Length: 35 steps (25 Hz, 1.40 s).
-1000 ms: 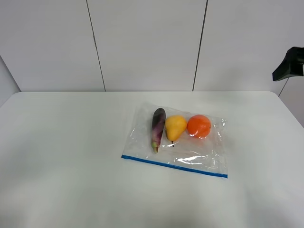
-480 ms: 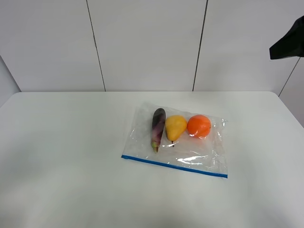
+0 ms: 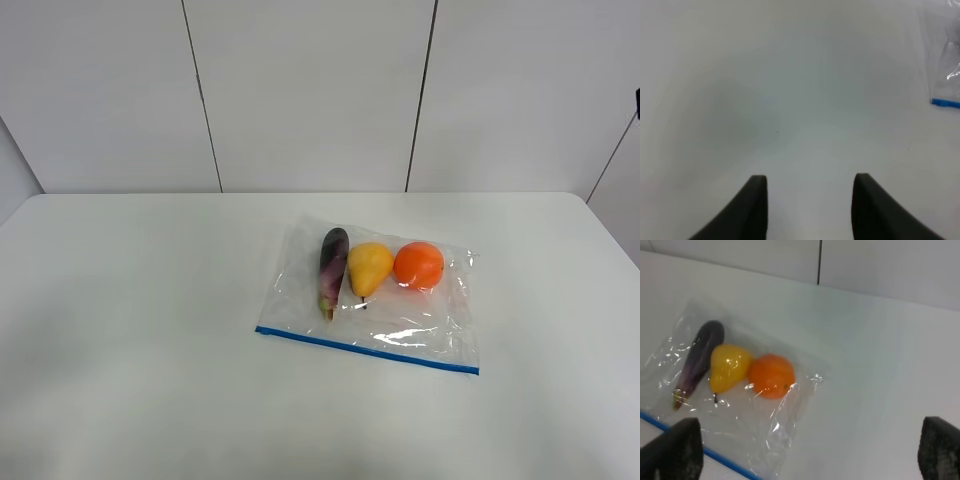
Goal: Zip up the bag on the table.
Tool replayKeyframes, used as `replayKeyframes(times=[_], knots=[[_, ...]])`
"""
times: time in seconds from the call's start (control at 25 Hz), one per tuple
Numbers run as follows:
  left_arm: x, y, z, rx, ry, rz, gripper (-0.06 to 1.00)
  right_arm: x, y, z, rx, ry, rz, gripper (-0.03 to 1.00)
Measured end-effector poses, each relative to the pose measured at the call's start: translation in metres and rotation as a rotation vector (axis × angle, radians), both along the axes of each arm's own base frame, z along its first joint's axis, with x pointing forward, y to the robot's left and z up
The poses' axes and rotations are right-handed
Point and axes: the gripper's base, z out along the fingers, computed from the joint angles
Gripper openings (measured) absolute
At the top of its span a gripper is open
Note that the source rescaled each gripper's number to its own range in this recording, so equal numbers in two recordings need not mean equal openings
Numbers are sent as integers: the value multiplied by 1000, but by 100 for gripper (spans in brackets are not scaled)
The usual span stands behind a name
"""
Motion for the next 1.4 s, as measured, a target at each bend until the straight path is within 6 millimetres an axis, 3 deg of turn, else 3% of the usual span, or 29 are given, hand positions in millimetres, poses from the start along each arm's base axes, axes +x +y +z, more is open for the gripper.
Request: replayKeyframes(times=[0.48,0.88,1.16,1.4], knots=[[0,0,0,0,1,0,52,-83,3,28,50,-231,-28,95],[0,0,0,0,1,0,52,-145,5,34,90,-401,-42,95],[0,0,0,0,1,0,52,-171,6,28,89,-434,-36,95],[0,0,0,0,1,0,52,-181,6,-3,87,-417,-41,95]])
